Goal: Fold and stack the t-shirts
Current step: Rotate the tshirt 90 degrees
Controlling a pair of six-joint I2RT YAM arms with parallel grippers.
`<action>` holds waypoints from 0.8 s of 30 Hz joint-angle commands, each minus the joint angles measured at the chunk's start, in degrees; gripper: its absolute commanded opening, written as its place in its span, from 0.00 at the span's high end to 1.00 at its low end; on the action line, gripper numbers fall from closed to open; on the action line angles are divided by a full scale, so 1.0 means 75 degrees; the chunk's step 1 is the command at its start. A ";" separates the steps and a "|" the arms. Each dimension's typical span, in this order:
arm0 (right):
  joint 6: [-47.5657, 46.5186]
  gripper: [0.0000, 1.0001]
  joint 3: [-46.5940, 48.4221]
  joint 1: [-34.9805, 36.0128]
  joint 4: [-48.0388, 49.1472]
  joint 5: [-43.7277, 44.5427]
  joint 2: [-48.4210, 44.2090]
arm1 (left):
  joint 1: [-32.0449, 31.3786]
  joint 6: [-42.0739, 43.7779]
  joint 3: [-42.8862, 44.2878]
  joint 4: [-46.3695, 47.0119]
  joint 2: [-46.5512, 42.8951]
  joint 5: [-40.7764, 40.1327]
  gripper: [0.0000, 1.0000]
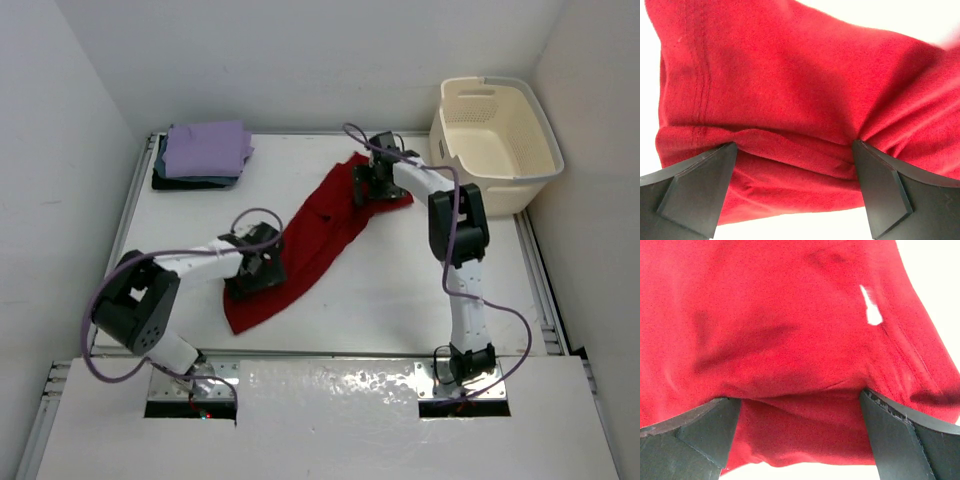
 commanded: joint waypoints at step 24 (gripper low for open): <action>-0.0595 0.01 0.2870 0.0934 0.0565 -0.0824 0.0717 | -0.4139 -0.3416 0.1973 -0.3555 -0.3248 -0.1782 0.00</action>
